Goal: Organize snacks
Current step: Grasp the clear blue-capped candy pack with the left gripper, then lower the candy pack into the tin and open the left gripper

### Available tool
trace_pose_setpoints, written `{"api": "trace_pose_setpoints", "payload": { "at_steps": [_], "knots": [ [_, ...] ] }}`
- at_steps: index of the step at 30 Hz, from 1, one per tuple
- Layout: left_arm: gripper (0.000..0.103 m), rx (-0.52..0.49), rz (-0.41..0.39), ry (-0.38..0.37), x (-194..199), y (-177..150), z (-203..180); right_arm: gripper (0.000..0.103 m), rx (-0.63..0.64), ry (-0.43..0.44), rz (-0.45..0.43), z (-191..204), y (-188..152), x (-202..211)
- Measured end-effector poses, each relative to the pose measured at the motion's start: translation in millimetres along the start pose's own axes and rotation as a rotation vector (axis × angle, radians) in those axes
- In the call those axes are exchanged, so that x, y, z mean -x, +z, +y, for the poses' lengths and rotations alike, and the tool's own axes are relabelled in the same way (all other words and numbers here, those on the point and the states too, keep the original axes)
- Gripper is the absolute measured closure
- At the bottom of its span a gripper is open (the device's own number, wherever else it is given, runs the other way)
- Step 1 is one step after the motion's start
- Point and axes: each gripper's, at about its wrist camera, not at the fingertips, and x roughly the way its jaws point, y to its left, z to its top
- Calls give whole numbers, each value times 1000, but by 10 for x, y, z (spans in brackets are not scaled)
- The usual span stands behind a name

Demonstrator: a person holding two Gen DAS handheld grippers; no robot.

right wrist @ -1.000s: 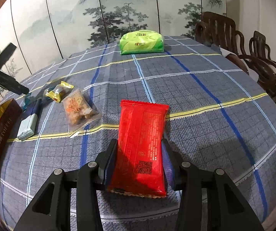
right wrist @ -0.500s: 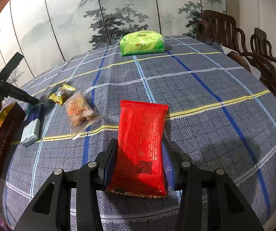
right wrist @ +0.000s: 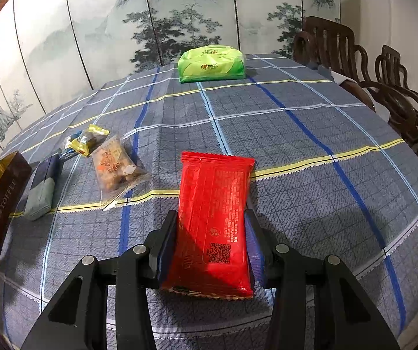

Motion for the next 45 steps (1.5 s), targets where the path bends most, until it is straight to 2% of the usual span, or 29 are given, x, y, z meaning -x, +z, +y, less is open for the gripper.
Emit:
{"api": "trace_pose_setpoints", "payload": {
  "at_steps": [4,9,12,17,21,27,34,45],
  "knots": [
    [68,74,-22,50,290,-335,417,58,11,-17,3,28,2,-9],
    [68,96,-56,156,491,-629,766,58,17,-32,4,44,4,-15],
    [68,95,-58,160,525,-702,867,58,27,-46,7,71,7,-20],
    [68,74,-91,139,475,-511,849,58,36,-58,9,90,7,-26],
    [68,52,-98,125,280,-249,740,58,37,-60,9,93,6,-28],
    [68,-21,-108,201,-57,-4,575,58,47,-79,12,112,-2,-25],
    [68,-30,-70,211,-416,145,564,58,50,-82,12,118,2,-28],
    [68,-58,-48,239,-668,184,503,58,51,-84,12,126,6,-34]
  ]
}}
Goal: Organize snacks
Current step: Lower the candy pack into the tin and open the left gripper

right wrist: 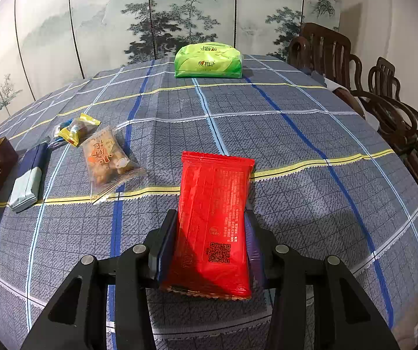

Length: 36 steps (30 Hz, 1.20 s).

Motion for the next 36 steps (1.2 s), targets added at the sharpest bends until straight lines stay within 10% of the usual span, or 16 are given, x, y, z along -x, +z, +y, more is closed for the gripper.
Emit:
{"api": "trace_pose_setpoints", "payload": {
  "at_steps": [36],
  "knots": [
    [61,-35,4,64,-122,-76,-111,58,2,-4,1,18,11,-7]
  ]
}}
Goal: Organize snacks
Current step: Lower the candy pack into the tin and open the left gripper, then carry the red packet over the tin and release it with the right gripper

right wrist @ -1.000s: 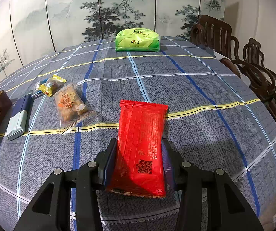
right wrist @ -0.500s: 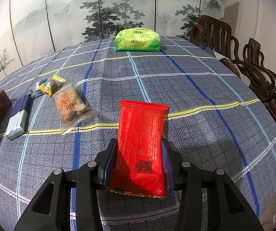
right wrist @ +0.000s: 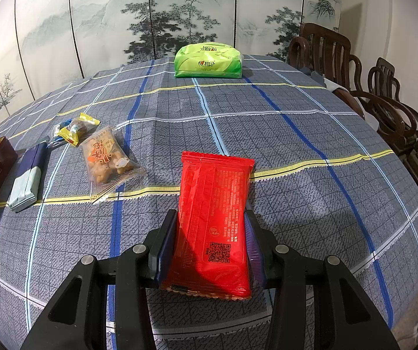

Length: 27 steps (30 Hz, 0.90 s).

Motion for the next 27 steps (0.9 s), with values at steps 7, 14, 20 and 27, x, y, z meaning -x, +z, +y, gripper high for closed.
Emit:
{"api": "trace_pose_setpoints", "payload": {
  "at_steps": [7,14,20,27],
  "knots": [
    [47,5,-25,5,98,-29,26,58,1,-2,0,5,3,0],
    [37,59,-145,12,502,-200,212,58,2,-3,1,10,7,-4],
    [23,186,-320,123,927,-522,761,58,2,-8,14,-12,14,-1],
    [21,361,-364,258,905,-885,1551,58,-34,20,26,-2,69,123]
  ]
}}
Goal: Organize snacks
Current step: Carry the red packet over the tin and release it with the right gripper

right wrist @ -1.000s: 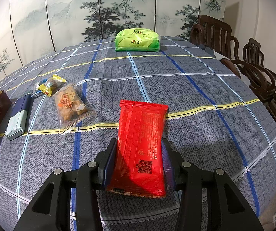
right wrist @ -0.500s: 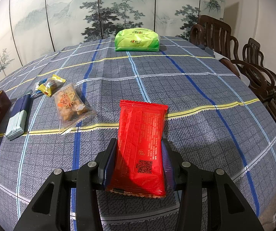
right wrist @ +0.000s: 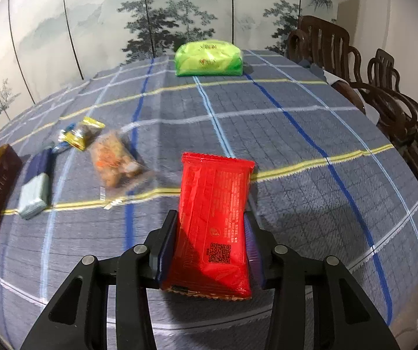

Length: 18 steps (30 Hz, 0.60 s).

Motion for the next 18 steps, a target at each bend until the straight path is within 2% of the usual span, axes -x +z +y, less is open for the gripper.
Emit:
{"api": "trace_pose_setpoints", "payload": {
  "at_steps": [4,8,12,16,18],
  "knots": [
    [21,63,15,52,-129,-140,333,58,9,53,-26,164,86,224],
    [21,58,39,71,-220,-331,417,58,51,139,-65,542,231,460],
    [19,56,4,71,-168,-350,418,58,113,258,-80,1103,357,627],
    [17,29,-9,73,-157,-367,338,58,194,392,-47,1812,443,635],
    [13,21,-10,68,-152,-371,320,58,226,440,-18,2150,442,594]
  ]
}}
